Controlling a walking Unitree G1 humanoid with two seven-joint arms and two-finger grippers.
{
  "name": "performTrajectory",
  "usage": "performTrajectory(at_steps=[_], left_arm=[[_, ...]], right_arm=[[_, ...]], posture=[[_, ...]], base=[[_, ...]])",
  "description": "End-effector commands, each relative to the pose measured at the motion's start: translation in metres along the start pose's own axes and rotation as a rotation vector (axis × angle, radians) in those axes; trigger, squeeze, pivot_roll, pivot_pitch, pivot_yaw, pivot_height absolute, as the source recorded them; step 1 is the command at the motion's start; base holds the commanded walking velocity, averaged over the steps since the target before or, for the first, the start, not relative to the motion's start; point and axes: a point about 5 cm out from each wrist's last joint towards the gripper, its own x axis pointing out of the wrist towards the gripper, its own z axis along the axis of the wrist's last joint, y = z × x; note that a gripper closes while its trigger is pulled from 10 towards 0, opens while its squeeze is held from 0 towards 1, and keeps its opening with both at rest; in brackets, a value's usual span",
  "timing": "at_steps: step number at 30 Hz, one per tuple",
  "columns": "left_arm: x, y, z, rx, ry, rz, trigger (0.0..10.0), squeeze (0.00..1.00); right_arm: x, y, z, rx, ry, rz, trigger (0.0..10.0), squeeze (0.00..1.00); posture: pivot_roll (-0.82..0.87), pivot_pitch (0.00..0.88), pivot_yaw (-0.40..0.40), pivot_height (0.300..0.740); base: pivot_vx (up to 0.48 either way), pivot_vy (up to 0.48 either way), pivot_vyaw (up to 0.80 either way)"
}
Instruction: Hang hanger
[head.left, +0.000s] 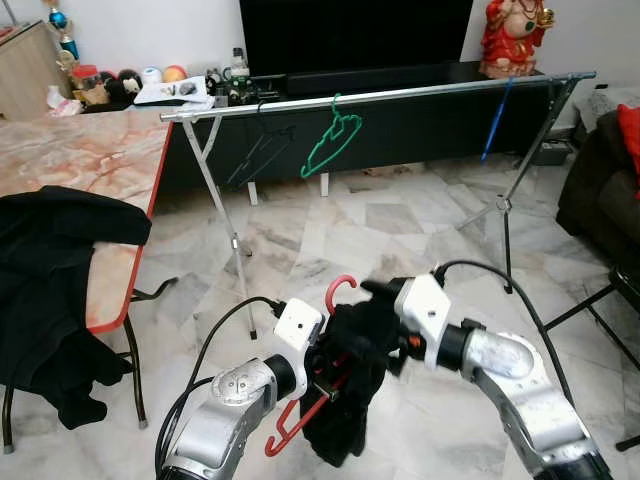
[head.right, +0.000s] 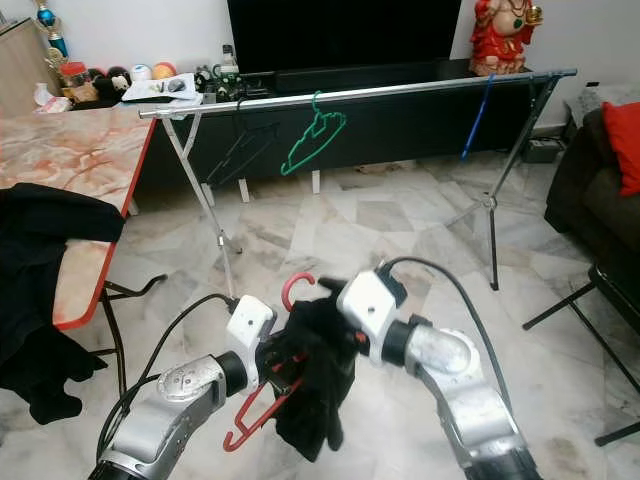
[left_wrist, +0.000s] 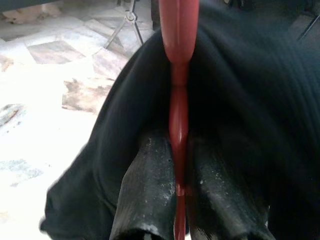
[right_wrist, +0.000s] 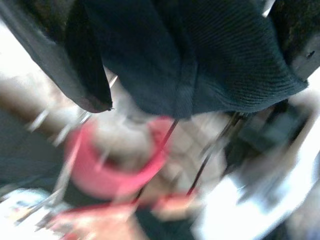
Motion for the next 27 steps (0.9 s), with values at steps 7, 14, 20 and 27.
performTrajectory(at_steps=[7,14,20,27], left_arm=[[0.0,-0.001,0.01,0.013,-0.038,-0.003,10.0,0.0],[-0.001,-0.001,0.01,0.013,-0.038,0.0,10.0,0.0],[-0.001,0.0,0.01,0.013,-0.036,-0.001,10.0,0.0],[-0.001,0.0,0.01,0.015,-0.034,-0.001,10.0,0.0]], right_arm=[[-0.004,-0.014,-0.017,-0.054,0.129,-0.192,10.0,0.0],[-0.022,-0.069,-0.006,0.225,0.015,-0.689,10.0,0.0],[0.007,-0.011,0.016,0.103,-0.088,-0.189,10.0,0.0],[0.013,0.002,0.014,0.109,-0.084,-0.117,10.0,0.0]], posture=[[0.05,0.087,0.046,0.74],[0.06,0.088,0.046,0.74],[0.06,0.09,0.047,0.74],[0.06,0.089,0.049,0.74]], base=[[0.0,0.0,0.0],[0.0,0.0,0.0],[0.0,0.0,0.0],[0.0,0.0,0.0]])
